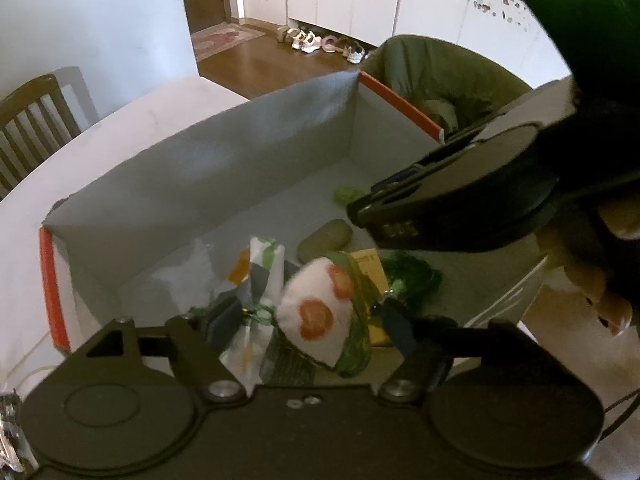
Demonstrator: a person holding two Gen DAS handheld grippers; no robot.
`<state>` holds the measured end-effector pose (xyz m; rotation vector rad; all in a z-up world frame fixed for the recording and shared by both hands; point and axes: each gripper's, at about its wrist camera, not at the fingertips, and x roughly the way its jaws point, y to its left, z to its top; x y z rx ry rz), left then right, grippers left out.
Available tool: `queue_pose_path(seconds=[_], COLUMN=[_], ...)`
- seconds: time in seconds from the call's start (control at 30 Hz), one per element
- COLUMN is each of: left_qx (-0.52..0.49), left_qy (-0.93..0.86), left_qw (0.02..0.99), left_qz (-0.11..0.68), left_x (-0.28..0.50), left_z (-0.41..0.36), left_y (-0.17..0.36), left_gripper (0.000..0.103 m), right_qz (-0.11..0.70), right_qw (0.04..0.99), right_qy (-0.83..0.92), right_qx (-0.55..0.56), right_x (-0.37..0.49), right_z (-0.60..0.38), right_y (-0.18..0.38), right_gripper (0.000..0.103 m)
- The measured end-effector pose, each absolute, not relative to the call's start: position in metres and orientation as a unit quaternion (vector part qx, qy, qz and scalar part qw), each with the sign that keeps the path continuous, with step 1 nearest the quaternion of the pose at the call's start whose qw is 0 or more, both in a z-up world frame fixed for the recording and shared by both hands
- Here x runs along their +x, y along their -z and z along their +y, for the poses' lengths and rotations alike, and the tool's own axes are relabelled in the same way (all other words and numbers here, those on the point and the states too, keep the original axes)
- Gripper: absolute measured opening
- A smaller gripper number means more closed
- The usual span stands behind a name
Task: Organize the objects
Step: 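Open both tools to drop the bag and tube into the shoebox, then move both tools back toward the remaining items on the table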
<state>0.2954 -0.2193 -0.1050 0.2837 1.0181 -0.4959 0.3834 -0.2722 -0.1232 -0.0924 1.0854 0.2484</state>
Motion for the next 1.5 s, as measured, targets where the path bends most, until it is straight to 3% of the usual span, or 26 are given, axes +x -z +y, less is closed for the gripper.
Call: queue_pose_path(seconds=[0.9, 1.0, 1.23, 1.5], left_qx=[0.058, 0.05, 0.034, 0.031], left_qy=[0.206, 0.203, 0.195, 0.175], left_qw=[0.901, 0.905, 0.916, 0.923], left_qz=[0.377, 0.37, 0.349, 0.34], left_x=[0.23, 0.223, 0.204, 0.188], left_z=[-0.145, -0.133, -0.099, -0.054], left_y=[0.017, 0.008, -0.004, -0.008], left_gripper=[0.087, 0.089, 0.093, 0.1], right_qz=[0.426, 0.415, 0.397, 0.377], right_qw=[0.886, 0.888, 0.897, 0.905], right_qy=[-0.185, -0.196, -0.197, -0.198], right_qx=[0.001, 0.003, 0.003, -0.001], right_x=[0.299, 0.286, 0.258, 0.23], right_z=[-0.269, -0.261, -0.243, -0.212], right_y=[0.036, 0.027, 0.017, 0.005], right_gripper=[0.017, 0.023, 0.024, 0.051])
